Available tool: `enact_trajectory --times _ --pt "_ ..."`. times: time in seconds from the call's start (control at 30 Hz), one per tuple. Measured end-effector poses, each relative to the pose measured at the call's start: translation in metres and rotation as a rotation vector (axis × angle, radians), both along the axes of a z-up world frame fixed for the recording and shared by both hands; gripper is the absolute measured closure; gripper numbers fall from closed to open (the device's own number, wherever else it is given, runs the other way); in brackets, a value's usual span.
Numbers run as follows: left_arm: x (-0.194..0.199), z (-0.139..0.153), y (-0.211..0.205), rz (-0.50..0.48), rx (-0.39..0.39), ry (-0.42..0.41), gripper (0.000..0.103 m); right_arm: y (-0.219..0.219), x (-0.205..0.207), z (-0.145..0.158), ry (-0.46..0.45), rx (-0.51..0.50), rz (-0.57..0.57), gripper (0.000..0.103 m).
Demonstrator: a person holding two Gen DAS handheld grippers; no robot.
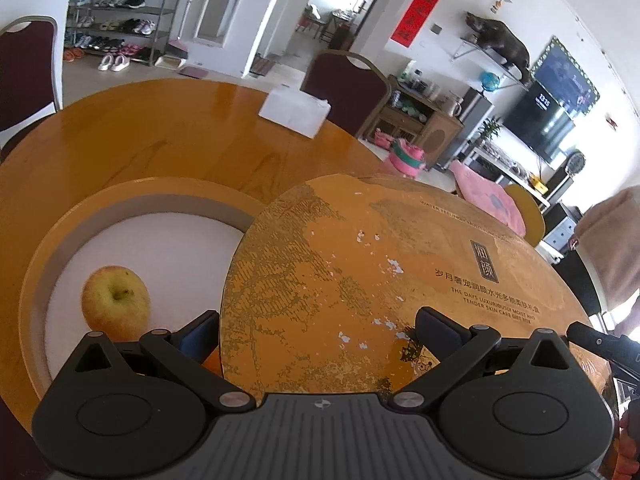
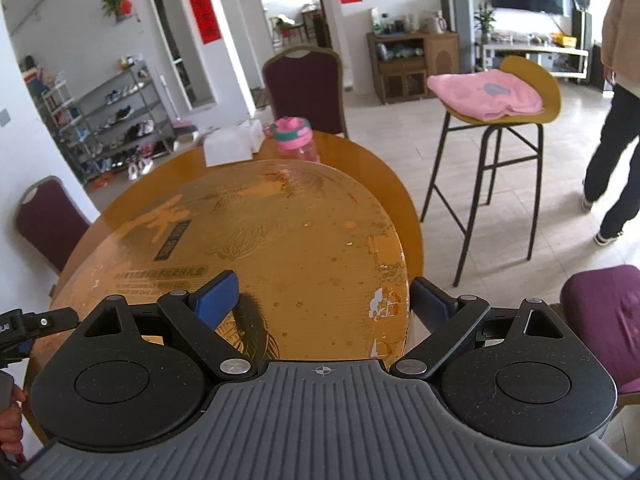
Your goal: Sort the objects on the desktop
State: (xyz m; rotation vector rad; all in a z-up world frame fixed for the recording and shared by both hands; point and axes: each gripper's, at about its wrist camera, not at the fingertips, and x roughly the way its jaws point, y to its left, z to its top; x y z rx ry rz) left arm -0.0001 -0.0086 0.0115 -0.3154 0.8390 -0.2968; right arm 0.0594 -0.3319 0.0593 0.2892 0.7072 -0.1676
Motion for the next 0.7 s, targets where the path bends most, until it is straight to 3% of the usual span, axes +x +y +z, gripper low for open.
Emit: enact_trajectory --times 0.3,0.43,0.7 --pt "0.01 -0.006 0.001 -0.014 0.014 0.017 0.001 -0.005 -0.004 -0.009 0.018 0.018 -0.023 0.01" --pt "0.021 -0.007 0.018 -0.002 0.008 0.031 0.002 0.01 0.001 -0.014 -0.022 0.024 -0.008 0.01" --pt "0.025 0.01 0.043 0.002 0.064 -0.046 0.002 0.036 0.006 -0.024 -0.105 0.058 0.005 0.01"
